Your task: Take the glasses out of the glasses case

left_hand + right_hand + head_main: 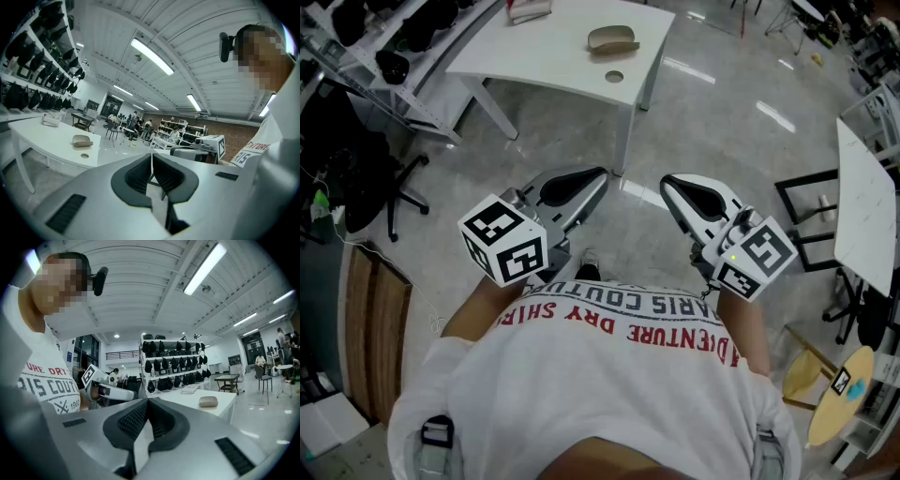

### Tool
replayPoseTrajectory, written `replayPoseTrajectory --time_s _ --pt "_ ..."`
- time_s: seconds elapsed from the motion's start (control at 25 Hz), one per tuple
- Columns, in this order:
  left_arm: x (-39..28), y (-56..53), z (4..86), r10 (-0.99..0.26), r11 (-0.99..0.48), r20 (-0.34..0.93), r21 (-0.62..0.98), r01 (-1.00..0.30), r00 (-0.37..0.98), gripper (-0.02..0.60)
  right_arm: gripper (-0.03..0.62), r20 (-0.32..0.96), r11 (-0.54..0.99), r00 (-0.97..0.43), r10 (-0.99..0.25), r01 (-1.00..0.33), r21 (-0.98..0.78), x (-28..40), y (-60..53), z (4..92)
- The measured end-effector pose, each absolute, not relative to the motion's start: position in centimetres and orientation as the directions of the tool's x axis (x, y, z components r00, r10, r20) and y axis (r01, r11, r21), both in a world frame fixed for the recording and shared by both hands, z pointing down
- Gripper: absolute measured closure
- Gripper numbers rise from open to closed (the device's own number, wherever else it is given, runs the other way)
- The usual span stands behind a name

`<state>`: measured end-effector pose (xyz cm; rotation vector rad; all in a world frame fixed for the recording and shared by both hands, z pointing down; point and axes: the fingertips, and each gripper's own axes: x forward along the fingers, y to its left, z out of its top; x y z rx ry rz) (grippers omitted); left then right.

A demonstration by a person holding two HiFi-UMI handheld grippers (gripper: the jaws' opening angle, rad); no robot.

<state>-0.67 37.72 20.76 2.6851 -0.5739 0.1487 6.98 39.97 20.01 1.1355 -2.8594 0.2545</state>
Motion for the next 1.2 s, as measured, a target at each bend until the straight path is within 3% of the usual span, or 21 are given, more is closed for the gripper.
replayPoseTrajectory --time_s 0.72,0.84,1.2 --pt "-0.2 41.5 20.2 -0.391 -0.841 0.173 0.332 -0.427 0.904 0.546 0.558 0.093 0.689 -0.695 -0.713 -0.719 -0.092 9.5 43.9 18.3" --pt "0.0 41.5 20.2 -0.398 -0.84 0.171 0.327 -0.433 0.901 0.546 0.435 0.107 0.693 -0.698 -0.708 -0.716 -0.083 9.7 44.2 18.8" --pt "0.1 39.7 21.1 -0.415 -0.827 0.177 0.337 -0.451 0.893 0.546 0.303 0.138 0.671 -0.671 -0.728 -0.739 -0.059 10.9 42.1 20.2"
